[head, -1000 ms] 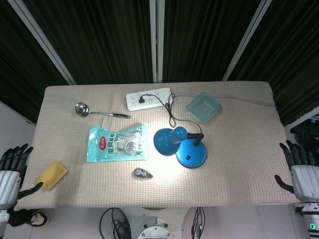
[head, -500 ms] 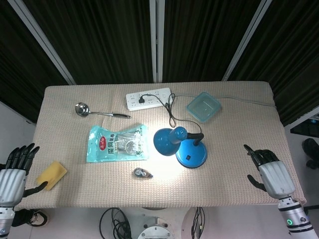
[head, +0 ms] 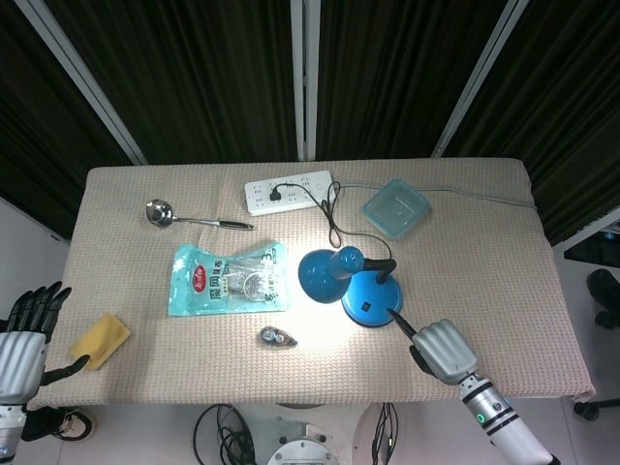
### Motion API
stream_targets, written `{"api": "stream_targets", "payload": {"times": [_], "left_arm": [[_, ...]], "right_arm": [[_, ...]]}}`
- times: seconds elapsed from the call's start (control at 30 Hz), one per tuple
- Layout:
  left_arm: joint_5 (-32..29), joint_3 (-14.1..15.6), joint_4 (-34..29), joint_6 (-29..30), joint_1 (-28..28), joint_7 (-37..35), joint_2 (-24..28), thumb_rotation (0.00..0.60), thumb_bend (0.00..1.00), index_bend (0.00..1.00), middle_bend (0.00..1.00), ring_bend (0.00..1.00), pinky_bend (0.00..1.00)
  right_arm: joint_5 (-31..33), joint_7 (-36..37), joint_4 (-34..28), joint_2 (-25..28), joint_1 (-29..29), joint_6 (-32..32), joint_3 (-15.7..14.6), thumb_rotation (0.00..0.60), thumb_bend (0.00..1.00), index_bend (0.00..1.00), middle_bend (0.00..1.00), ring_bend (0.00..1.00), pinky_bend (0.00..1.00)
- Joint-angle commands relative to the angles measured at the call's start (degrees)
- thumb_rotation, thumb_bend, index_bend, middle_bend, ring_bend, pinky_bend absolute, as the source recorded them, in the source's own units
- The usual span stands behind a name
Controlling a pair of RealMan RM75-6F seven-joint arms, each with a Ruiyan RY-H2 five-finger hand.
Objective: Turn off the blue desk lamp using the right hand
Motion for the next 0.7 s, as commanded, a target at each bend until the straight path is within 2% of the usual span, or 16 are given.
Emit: {"api": "stream_targets", "payload": {"times": [0.03,0.4,0.7], "left_arm": [[-0.14,-0.08,0.1,-0.09,-0.06,-0.22,0.16,0.6,0.05,0.0,0.0,0.0,0.0],[-0.73,-0.34,0.85,-0.88,-0.51,-1.45,0.13,0.6,0.05,0.0,0.0,0.0,0.0],[-1.13,-0.39,1.75,-1.08,-0.55,-2.5,0.04,0.6,0.05,0.0,0.0,0.0,0.0]], "right_arm": [[4.56,-2.88,1.15,-2.89,2.81,-3.7,1.69,0.6,0.49,0.0,1.0,0.9,0.95],[14.98,-10.33,2.21,-6.5,7.22,-7.43,3.32,0.6,0.44,0.0,1.0,0.9,0.95],[20.65,-13.64,4.03,-8.96,9.8,-8.05,2.59,0.6,0.44,0.0,1.0,0.9,0.95]]}}
